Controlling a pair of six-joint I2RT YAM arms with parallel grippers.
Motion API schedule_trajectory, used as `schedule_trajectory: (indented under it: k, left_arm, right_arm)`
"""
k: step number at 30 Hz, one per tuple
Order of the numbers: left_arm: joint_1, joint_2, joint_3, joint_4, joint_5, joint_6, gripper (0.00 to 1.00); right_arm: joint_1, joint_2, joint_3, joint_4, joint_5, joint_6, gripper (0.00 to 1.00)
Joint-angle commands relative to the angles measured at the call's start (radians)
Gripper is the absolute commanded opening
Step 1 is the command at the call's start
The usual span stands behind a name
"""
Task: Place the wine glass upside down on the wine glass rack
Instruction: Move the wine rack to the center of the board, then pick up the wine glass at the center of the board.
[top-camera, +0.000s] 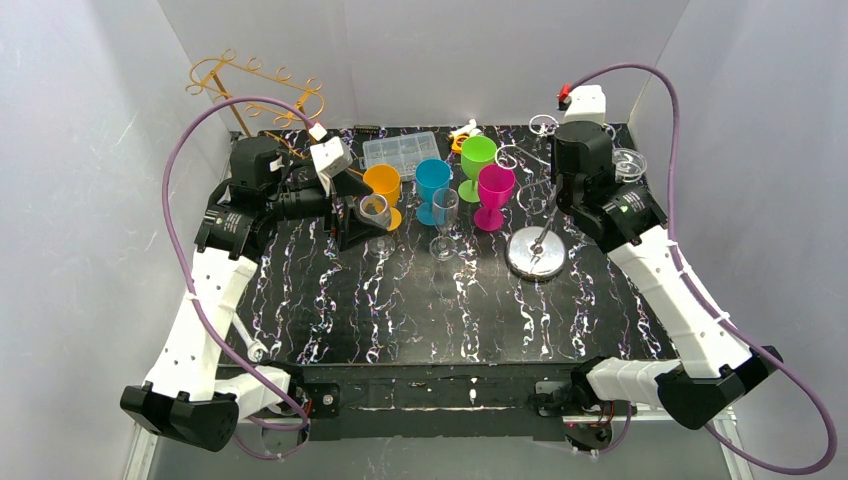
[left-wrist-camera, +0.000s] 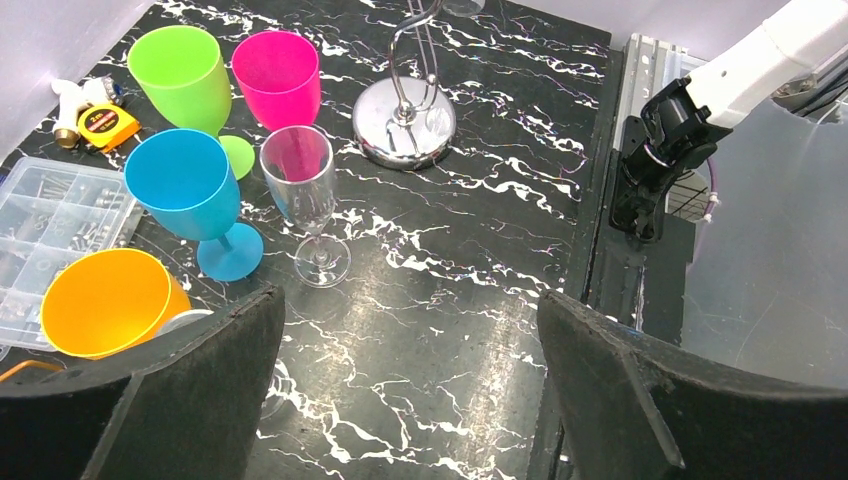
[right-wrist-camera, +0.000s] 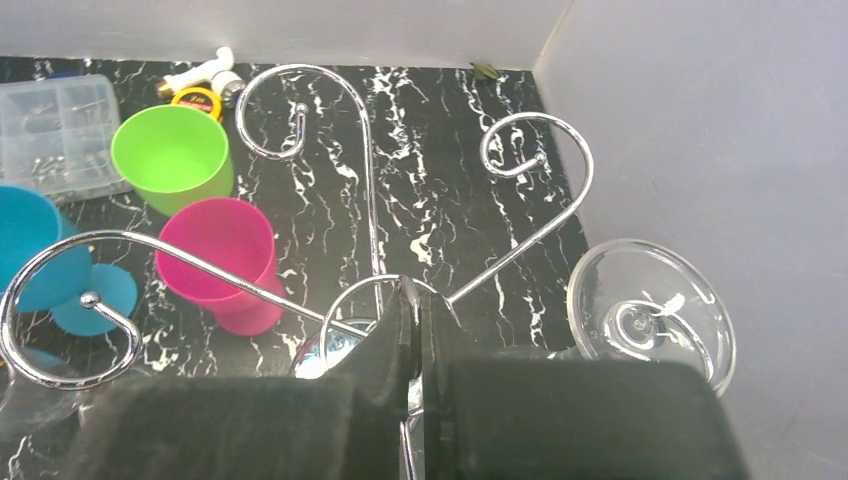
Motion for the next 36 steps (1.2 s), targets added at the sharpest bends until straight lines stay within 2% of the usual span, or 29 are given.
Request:
schedule_trajectory:
  k: [1,6,7,9,11,13,16,29,32,36]
  left_arm:
    - [0.002,-0.028,-0.007,-0.023,0.011,0.014,0.96]
    - [0.003,-0.021,-0.006,-0.023,0.01,0.014,0.96]
    - [0.003,-0.02,-0.005,-0.022,0.008,0.013,0.96]
    - [0.002,-0.017,-0.005,-0.023,0.004,0.009,0.97]
    - [0.003,-0.014,-0.008,-0.023,-0.001,0.005,0.97]
    - [0.002,-0.01,-0.009,-0.023,-0.006,0.001,0.98]
    - [0.002,0.003,-0.002,-0.023,-0.018,-0.014,0.98]
    - [0.002,0.121,0.082,-0.022,-0.135,-0.084,0.97]
    - [-0.003,0.218,0.164,-0.037,-0.174,-0.1,0.96]
    - [-0.049,0.394,0.366,-0.13,-0.245,-0.086,0.93]
  right_arm:
    - [-0.034,-0.05,0.012,0.181,0.109,-0.006,0.01]
    - [-0.041,-0.043,-0.003,0.141,0.098,0.052,0.02]
    - [-0.041,-0.038,0.001,0.129,0.093,0.06,0.04]
    - [-0.041,-0.029,0.014,0.104,0.09,0.076,0.17]
    - [-0.041,-0.026,0.026,0.087,0.086,0.088,0.24]
    - [-0.041,-0.027,0.038,0.079,0.079,0.094,0.36]
    - [-0.041,-0.028,0.06,0.064,0.068,0.095,0.49]
    - [-0.041,-0.001,0.273,-0.086,0.008,0.121,0.72]
    - [-0.042,0.056,0.378,-0.161,-0.057,0.127,0.74]
    - [-0.041,0.153,0.515,-0.257,-0.15,0.153,0.75]
